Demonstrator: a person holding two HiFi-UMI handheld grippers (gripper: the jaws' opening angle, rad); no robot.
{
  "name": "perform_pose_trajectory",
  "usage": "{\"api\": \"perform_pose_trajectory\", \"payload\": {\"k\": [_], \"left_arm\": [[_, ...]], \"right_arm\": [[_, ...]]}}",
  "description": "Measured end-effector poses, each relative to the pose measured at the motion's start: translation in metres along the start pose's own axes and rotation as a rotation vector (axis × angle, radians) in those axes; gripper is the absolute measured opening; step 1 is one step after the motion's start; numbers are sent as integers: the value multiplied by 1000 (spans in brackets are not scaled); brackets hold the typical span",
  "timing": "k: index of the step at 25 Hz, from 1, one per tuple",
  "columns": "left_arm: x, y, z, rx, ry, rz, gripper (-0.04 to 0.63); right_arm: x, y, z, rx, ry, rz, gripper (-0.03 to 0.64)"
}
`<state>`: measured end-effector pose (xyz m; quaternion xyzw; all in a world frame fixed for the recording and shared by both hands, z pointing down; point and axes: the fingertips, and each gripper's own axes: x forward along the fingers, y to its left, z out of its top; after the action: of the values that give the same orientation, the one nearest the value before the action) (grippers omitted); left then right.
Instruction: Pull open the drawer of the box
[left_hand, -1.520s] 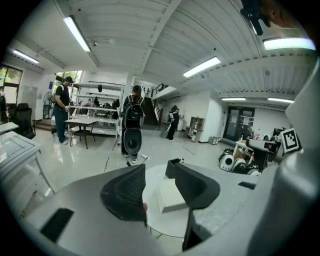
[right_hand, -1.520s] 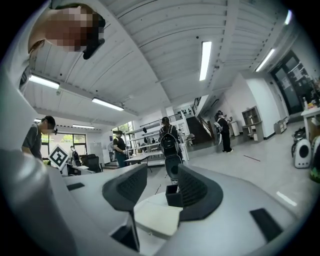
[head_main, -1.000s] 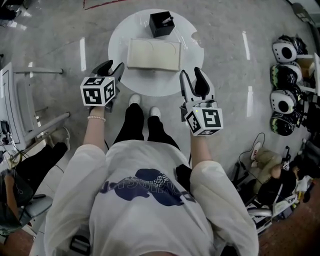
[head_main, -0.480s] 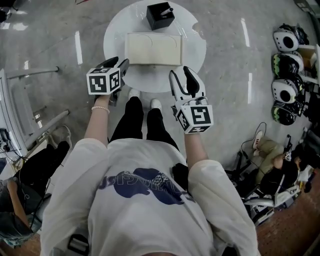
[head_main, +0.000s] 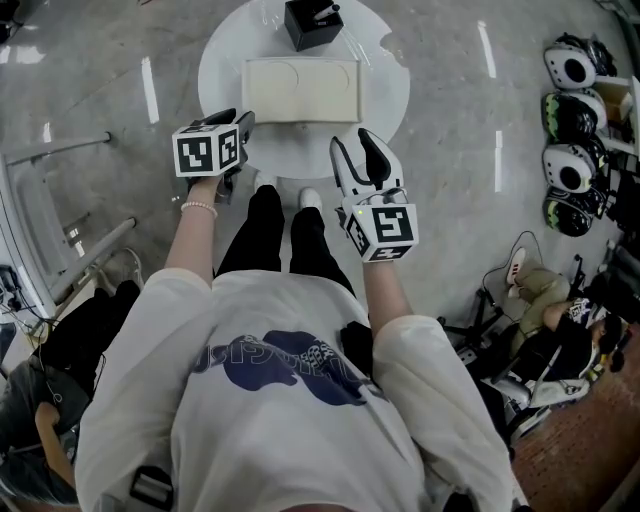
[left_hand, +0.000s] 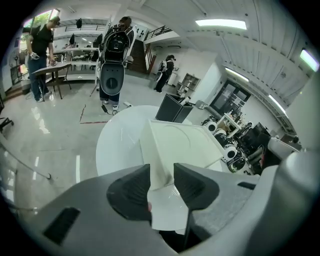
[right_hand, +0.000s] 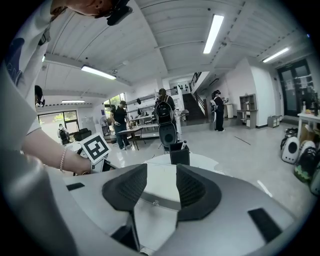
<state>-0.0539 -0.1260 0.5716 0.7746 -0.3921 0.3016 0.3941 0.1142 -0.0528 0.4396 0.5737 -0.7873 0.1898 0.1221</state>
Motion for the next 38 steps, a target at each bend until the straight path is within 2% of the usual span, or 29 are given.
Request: {"api": "perform_pose_trajectory", "payload": {"k": [4,10,14,21,29,38], "left_arm": [[2,1,-3,-25,18,-8,118],[4,1,-3,-55,38,-31,106],[4,1,-4,-78,51,-38,104],[2,2,-4,-112,51,-35,104],[1,1,-6,-134,56,-28,100],[2,0,-5,-142,68,-29,87]], "right_arm": [[2,0,-5,1,13,-8,170],[5,-1,-13,1,44,-18,169],[10,2,-32,20,106,-18,170],[39,9,-87,175,333,26,170],[75,17,-139,299,634,90,173],[103,26,-164,426,833,144,173]]}}
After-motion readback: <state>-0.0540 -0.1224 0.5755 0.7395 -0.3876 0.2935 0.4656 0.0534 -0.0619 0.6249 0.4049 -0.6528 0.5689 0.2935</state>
